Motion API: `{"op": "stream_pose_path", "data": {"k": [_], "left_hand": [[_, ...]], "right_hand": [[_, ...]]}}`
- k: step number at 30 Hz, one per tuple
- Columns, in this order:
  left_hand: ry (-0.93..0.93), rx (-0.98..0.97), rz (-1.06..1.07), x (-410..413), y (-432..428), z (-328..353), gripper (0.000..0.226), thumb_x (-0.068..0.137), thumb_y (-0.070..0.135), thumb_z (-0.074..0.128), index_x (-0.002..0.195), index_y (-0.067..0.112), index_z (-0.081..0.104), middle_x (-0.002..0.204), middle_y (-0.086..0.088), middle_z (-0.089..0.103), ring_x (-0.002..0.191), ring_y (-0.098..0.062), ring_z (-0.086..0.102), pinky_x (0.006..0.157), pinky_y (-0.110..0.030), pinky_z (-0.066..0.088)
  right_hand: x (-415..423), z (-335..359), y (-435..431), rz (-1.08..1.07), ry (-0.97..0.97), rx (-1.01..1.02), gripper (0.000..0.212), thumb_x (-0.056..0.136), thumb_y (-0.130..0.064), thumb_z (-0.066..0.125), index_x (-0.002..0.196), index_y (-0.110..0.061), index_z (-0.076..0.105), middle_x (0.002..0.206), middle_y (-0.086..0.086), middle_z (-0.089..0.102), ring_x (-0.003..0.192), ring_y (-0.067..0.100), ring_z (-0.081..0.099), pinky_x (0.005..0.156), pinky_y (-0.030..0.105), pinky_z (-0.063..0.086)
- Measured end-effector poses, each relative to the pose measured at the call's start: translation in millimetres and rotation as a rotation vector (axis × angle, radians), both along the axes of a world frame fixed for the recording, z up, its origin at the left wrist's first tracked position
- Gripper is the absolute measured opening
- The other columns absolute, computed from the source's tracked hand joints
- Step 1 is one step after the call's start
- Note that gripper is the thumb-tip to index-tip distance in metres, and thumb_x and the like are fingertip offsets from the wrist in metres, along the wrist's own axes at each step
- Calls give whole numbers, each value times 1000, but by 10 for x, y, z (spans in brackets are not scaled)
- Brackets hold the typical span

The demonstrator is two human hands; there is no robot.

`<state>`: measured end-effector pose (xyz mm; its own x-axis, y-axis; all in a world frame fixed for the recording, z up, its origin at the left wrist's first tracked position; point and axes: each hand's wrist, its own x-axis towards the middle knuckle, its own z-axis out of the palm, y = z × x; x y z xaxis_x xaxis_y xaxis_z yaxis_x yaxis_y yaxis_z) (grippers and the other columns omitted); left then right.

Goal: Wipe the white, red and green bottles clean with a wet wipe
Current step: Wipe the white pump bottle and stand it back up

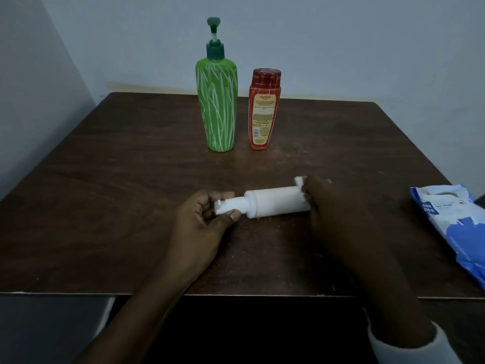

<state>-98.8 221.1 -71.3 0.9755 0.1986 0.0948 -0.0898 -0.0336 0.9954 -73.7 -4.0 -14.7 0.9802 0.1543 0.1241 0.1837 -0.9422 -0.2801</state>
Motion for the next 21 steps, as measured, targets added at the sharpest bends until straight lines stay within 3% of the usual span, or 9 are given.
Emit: {"op": "stream_pose_path", "data": {"k": [5,7,9,13,15,17,19,21], "left_hand": [[-4,14,-15,-4,-1,11,32,81,-12,77,105,10,73,102,2,80,96,-12,76,83,-23,60],[-5,8,-7,-8,-7,11,33,81,-12,77,103,11,73,104,2,80,98,-12,76,84,-23,60],[-16,29,5,-6,-24,10,34,81,-12,77,100,16,72,106,3,79,100,-11,75,86,-22,59],[-57,79,19,-11,-46,13,35,82,-11,77,101,19,72,109,4,78,102,-8,74,87,-20,57],[-71,111,19,-5,-50,10,33,82,-10,77,103,15,72,110,4,78,102,-8,74,89,-21,57],[-73,127,13,-6,-39,6,32,81,-11,77,104,11,72,109,4,78,102,-7,74,89,-21,58],[-60,124,7,-9,-33,11,32,80,-11,78,103,11,73,106,4,79,101,-8,75,89,-22,59],[-52,119,11,-16,-24,15,33,80,-10,79,102,14,73,107,4,79,101,-9,75,89,-24,59]], "right_hand": [[-132,-144,563,304,-39,49,63,88,-5,59,144,-21,37,150,2,39,140,19,34,110,39,35],[-74,-174,523,259,-21,72,60,86,-9,60,141,-24,40,144,3,46,133,23,43,107,42,41],[-21,-159,313,141,-37,89,47,90,-15,57,135,-25,47,134,4,55,118,21,55,98,37,47],[42,-4,-77,-61,-62,54,41,95,-23,54,135,-31,48,126,3,61,106,19,59,86,31,46],[35,11,21,-52,45,28,52,92,-18,58,140,-30,42,136,3,54,118,20,53,98,35,45],[-41,-26,292,66,45,88,55,92,-13,58,142,-28,40,145,-1,45,131,17,42,109,33,34],[-106,-105,533,241,-39,87,50,94,-12,56,140,-23,43,146,-1,44,136,17,37,112,32,29],[-65,-163,545,250,-19,104,48,93,-12,58,138,-22,43,144,0,46,135,18,39,113,36,33]]}}
